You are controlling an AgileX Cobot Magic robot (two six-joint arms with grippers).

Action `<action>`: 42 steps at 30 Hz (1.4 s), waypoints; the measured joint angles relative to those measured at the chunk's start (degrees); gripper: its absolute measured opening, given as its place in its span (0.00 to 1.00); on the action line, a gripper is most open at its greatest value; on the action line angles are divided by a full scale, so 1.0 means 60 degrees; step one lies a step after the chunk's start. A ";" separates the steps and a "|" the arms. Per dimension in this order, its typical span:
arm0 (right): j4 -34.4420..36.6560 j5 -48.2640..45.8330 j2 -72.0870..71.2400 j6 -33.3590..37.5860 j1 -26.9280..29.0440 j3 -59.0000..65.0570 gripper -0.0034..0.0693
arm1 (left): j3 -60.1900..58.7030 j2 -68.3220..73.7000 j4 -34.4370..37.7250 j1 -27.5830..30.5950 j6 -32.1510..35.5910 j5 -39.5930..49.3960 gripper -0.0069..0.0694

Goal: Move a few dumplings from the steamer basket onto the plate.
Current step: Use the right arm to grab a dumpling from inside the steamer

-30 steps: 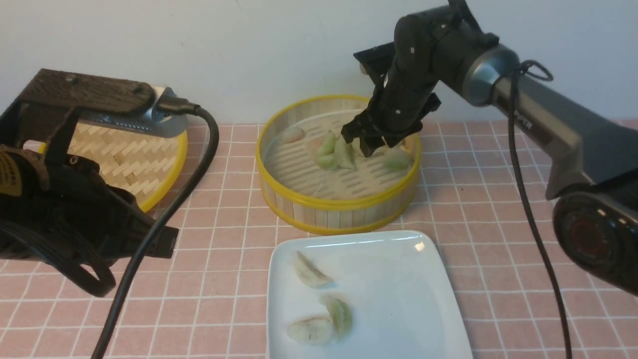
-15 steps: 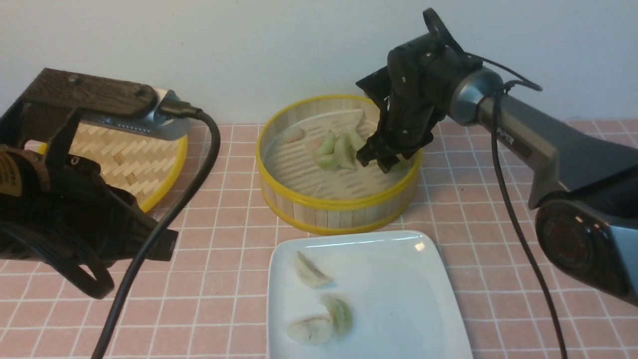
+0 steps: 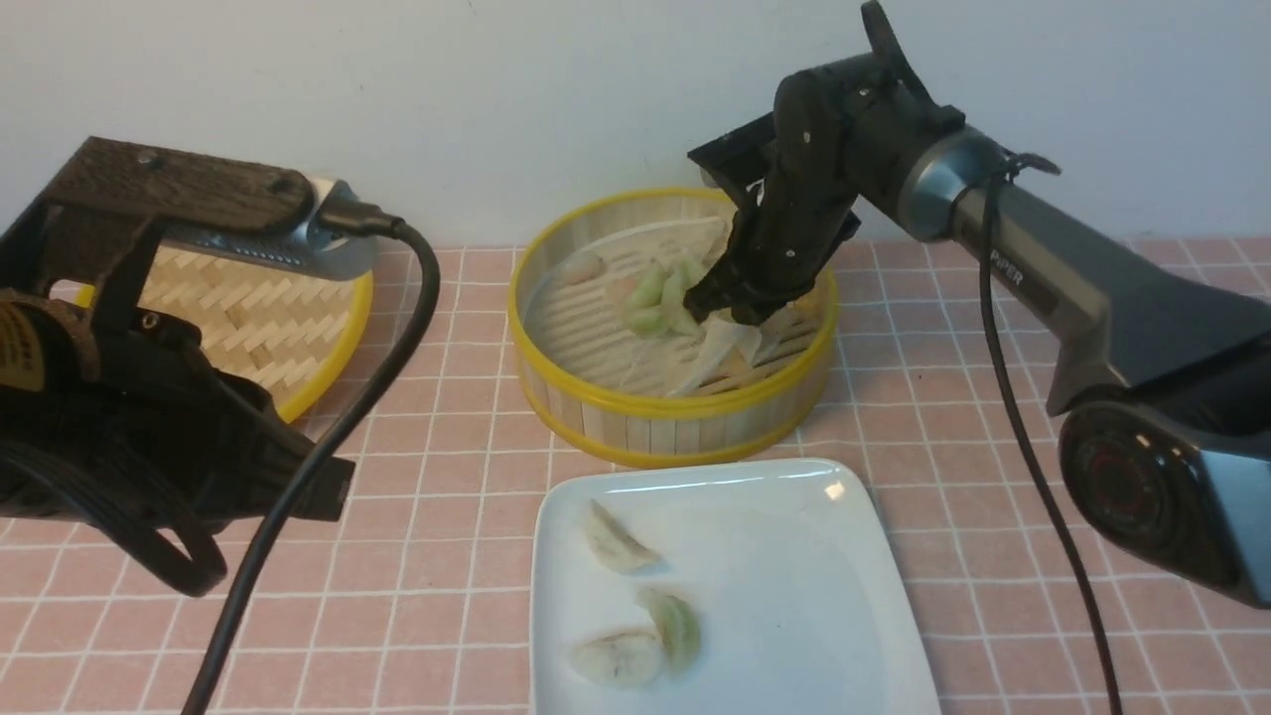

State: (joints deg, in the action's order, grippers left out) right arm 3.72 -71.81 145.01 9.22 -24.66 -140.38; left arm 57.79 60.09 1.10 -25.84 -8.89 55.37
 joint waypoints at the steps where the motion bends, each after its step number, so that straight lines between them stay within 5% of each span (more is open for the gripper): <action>1: 0.0139 0.0009 0.0000 -0.0005 -0.0011 -0.0072 0.03 | 0.0000 0.0000 0.0000 0.0000 0.0000 0.0000 0.08; 13: -0.1053 0.0016 -0.0079 -0.0332 -0.0063 -0.0154 0.08 | 0.0000 0.0000 0.0000 0.0000 0.0064 0.0000 0.08; 23: -0.1127 0.0016 0.0128 -0.0552 -0.0063 -0.0145 0.55 | 0.0000 0.0000 -0.0183 0.0000 0.0072 0.0109 0.08; 27: -0.1264 0.0279 0.0397 -0.0638 -0.0063 -0.0155 0.62 | 0.0000 0.0000 -0.0183 0.0000 0.0072 0.0235 0.08; 31: -0.1417 0.0525 0.0562 -0.0732 -0.0063 -0.0174 0.54 | 0.0000 0.0000 -0.0183 0.0000 0.0072 0.0287 0.08; 33: -0.1561 0.0573 0.0546 -0.0923 -0.0051 -0.0174 0.26 | 0.0000 -0.0007 -0.0183 0.0000 0.0072 0.0371 0.08; 36: -0.1395 0.0182 0.0397 -0.1037 -0.0038 -0.0133 0.08 | 0.0000 -0.0007 -0.0183 0.0000 0.0072 0.0432 0.08; 42: -0.1318 0.0055 -0.0356 -0.1058 -0.0038 -0.0132 0.03 | 0.0000 -0.0007 -0.0183 0.0000 0.0072 0.0432 0.08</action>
State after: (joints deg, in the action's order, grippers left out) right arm -4.19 -71.48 142.87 2.87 -24.89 -141.18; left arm 57.79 60.04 0.00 -25.84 -8.46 57.96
